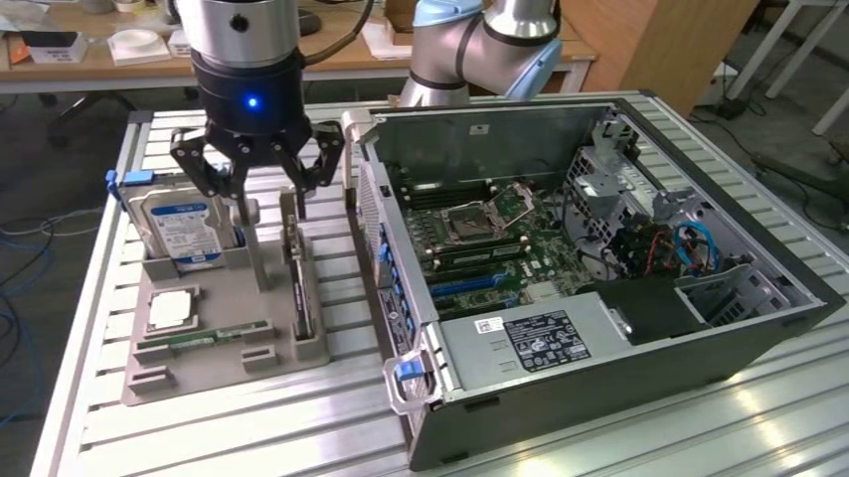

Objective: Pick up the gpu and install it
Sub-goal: 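Pick up the gpu and move the gpu toward the slot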

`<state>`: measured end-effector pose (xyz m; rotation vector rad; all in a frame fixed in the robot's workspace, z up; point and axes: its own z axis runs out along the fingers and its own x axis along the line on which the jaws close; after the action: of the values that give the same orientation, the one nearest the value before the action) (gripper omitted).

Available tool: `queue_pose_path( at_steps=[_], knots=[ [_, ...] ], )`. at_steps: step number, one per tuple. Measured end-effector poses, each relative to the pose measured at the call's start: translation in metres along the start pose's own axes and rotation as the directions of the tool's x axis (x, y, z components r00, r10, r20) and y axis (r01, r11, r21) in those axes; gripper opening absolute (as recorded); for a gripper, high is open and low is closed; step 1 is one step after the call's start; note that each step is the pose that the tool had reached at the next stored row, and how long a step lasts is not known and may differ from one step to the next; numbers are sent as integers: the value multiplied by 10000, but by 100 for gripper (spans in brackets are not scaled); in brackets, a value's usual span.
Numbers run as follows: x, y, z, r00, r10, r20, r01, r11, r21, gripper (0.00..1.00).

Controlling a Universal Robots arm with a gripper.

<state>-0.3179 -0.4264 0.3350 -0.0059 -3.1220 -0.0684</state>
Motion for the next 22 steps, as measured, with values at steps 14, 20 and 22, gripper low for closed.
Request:
queue_pose_path(
  at_steps=[14,20,22],
  knots=[
    [-38,-32,71,10000,0,0,0,10000,0,59],
    [-54,-74,112,10000,0,1,0,10000,0,59],
    [-59,-86,128,10000,-1,1,1,10000,0,59]
  ],
)
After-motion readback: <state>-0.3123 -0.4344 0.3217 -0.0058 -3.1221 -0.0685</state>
